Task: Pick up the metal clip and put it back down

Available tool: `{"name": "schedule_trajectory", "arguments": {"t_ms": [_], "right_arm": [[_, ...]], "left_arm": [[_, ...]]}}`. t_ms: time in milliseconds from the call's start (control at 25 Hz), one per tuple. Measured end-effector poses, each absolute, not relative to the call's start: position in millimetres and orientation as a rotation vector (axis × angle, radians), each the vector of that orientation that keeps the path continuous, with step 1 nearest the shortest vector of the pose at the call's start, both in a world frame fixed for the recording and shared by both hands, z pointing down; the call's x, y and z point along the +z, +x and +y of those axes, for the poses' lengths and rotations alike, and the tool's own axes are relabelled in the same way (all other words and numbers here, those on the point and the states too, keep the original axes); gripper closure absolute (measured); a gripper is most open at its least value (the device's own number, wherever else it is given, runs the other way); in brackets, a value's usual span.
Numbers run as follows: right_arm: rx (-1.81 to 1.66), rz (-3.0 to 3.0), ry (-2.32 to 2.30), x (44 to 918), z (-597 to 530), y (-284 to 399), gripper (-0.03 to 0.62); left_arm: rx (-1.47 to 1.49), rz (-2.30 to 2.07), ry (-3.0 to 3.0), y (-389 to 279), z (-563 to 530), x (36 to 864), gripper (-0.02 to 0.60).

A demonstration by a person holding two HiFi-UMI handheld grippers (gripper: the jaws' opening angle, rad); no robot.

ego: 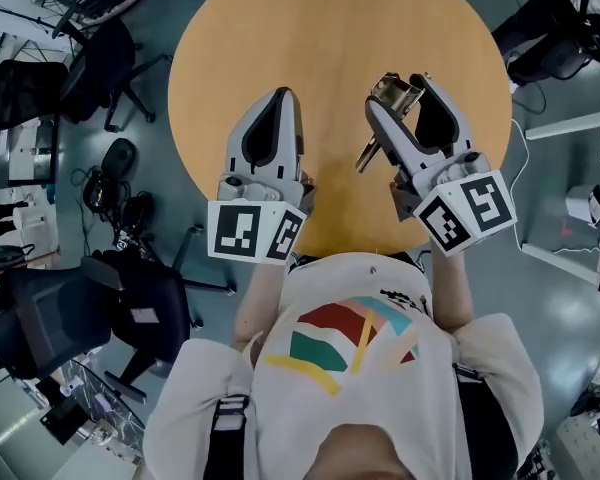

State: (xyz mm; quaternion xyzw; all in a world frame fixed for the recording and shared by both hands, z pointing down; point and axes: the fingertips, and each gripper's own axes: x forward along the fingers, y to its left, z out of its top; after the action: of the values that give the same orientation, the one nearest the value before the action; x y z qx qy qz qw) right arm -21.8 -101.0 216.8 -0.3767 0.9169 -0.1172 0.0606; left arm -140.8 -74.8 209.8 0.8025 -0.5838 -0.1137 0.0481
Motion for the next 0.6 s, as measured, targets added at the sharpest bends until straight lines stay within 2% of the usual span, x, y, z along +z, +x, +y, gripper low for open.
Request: {"name": "schedule_trajectory", "arguments": {"t_ms": [600], "right_arm": [[-0.621, 2.926, -1.533, 402, -339, -64, 0.290]], "left_arm": [[-0.094, -1.757, 2.260, -177, -184, 329, 0.539]]}}
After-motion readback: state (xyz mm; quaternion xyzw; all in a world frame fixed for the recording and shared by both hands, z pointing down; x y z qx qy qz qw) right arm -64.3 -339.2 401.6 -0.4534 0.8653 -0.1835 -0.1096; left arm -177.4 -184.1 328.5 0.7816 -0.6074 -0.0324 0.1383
